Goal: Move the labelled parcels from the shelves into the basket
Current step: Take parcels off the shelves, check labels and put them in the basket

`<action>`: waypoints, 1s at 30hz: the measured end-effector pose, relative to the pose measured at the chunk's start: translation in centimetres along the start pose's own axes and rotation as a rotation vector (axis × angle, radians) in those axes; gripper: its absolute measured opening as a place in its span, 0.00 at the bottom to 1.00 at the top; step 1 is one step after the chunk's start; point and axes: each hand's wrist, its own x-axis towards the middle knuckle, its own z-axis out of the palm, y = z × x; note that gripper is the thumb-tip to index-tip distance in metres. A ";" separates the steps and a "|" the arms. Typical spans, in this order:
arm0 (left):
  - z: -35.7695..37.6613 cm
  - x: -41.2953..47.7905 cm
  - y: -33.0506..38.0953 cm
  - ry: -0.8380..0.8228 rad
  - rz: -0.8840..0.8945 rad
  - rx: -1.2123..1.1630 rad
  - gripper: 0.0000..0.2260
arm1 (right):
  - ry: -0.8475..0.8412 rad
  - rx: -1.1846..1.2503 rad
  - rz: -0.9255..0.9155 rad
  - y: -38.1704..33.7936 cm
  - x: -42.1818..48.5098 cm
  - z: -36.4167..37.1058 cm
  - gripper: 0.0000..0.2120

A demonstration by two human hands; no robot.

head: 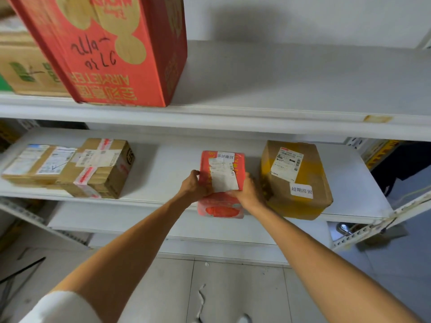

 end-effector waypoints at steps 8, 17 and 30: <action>0.2 1.3 -1.1 -0.073 -0.005 -0.250 0.46 | -0.108 0.160 0.102 1.0 4.0 1.4 0.50; -0.6 1.8 -1.7 -0.201 0.031 -0.275 0.44 | -0.107 0.305 0.103 2.4 4.2 1.5 0.50; -0.7 1.9 -2.4 -0.266 0.052 -0.307 0.46 | -0.129 0.533 0.082 3.0 2.9 2.0 0.38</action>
